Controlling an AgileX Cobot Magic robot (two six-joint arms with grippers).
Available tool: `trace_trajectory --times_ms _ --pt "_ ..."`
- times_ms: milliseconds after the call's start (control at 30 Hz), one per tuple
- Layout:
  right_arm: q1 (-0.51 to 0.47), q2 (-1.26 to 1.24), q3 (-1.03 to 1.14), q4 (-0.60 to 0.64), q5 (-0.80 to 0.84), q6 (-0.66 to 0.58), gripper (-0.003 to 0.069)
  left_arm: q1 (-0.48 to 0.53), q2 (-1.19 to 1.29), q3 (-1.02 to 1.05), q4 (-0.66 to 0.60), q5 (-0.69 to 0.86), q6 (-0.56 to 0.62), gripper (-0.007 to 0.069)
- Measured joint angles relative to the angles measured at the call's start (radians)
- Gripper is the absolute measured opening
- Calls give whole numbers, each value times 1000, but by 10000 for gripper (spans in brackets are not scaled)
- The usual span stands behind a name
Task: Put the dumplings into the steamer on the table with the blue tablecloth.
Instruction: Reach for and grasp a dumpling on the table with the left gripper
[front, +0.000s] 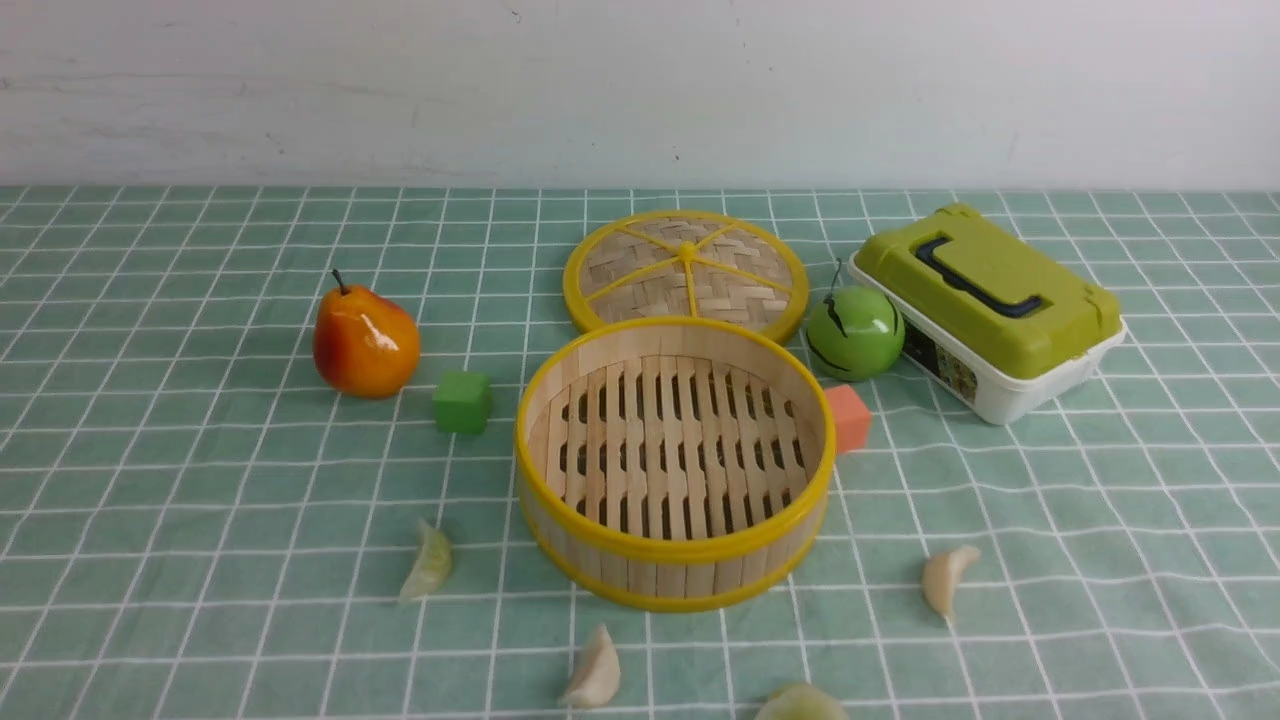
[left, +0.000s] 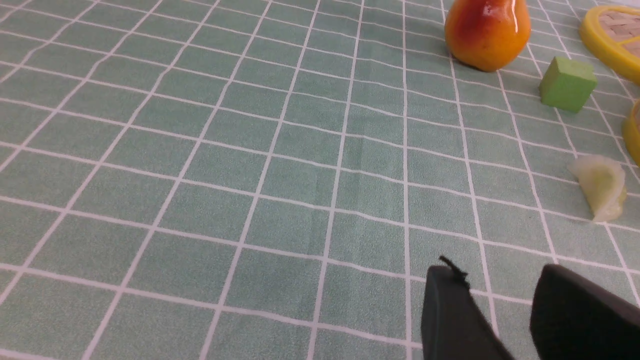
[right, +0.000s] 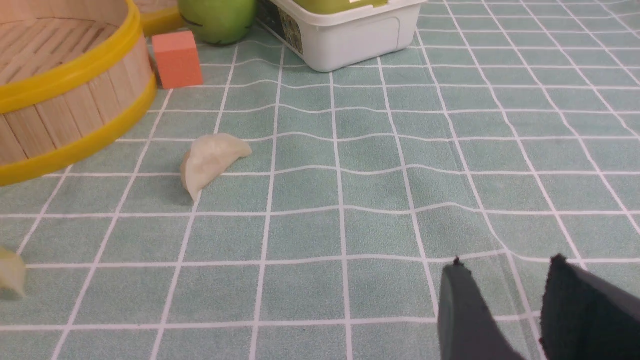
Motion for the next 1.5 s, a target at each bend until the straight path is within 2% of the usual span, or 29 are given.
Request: trace_trajectory --times_ms 1500 --pt "0 0 0 22 0 0 239 0 0 0 0 0 0 237"
